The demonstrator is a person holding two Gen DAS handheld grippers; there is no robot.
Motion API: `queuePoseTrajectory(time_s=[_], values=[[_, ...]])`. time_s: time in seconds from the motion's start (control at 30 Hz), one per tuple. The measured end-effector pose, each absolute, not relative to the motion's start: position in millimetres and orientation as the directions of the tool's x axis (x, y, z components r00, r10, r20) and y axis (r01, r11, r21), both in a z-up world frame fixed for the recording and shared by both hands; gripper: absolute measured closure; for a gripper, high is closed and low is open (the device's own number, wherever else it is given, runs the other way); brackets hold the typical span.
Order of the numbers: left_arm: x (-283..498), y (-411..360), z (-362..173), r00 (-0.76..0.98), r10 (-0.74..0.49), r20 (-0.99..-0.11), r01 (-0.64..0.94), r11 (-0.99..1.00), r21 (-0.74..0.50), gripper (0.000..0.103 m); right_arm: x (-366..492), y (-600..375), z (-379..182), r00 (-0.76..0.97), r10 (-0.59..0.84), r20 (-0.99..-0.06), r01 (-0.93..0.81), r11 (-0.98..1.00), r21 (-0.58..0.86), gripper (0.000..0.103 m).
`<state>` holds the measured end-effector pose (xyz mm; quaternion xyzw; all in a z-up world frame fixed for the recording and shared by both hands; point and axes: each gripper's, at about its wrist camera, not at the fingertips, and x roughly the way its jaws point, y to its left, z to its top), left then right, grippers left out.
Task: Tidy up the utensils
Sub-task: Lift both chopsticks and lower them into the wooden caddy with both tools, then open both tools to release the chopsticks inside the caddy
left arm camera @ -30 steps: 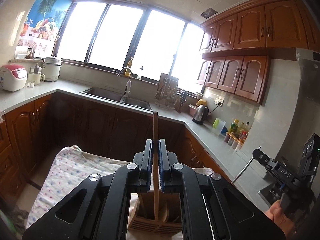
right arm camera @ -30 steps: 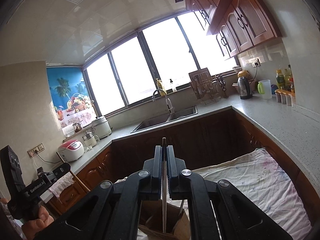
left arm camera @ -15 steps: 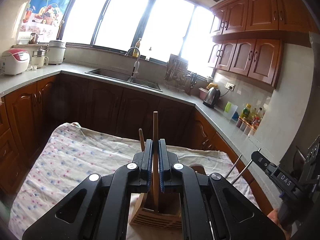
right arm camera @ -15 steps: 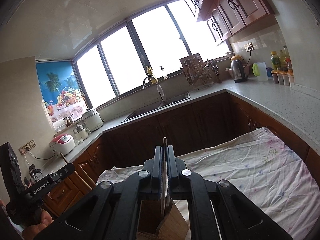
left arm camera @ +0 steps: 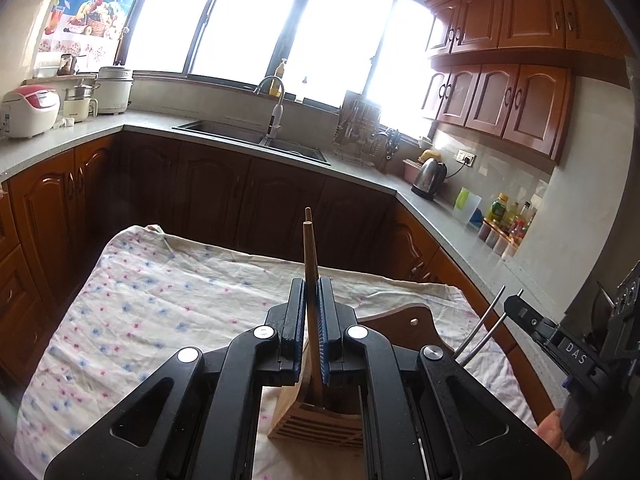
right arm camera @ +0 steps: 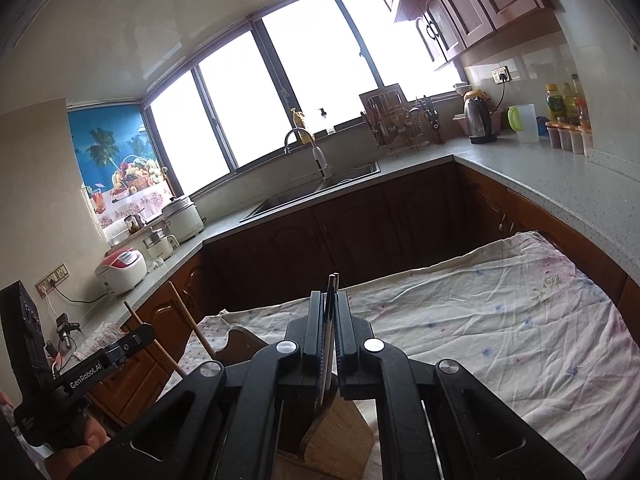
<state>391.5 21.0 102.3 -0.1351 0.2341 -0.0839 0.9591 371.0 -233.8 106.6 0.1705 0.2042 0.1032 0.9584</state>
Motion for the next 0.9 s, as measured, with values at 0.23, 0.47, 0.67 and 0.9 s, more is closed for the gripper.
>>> queuePoseTrajectory(time_s=[0.23,0.47,0.67,0.9], values=[[395.1,22.6,100.7,0.869,-0.227,-0.439,0.097,0.949,-0.299,0.097,372.1,-233.6,106.1,0.893,0.271,-0.360,-0.132,0.922,0.365,0.097],[386.9,22.4,101.3,0.867,-0.219,-0.449,0.087,0.951,-0.296,0.061,367.9,-241.1,106.0,0.891,0.279,-0.358,-0.129,0.912,0.389,0.074],[369.2,30.2,105.8,0.867,-0.208,-0.453,0.069,0.950,-0.304,0.040,351.3,-249.4,114.9,0.897,0.301,-0.324,-0.146,0.893,0.425,0.047],[339.2,45.6,102.4,0.856,-0.193,-0.479,0.031,0.945,-0.326,0.029,322.8,-255.3,119.3,0.901,0.307,-0.306,-0.152,0.885,0.440,0.028]])
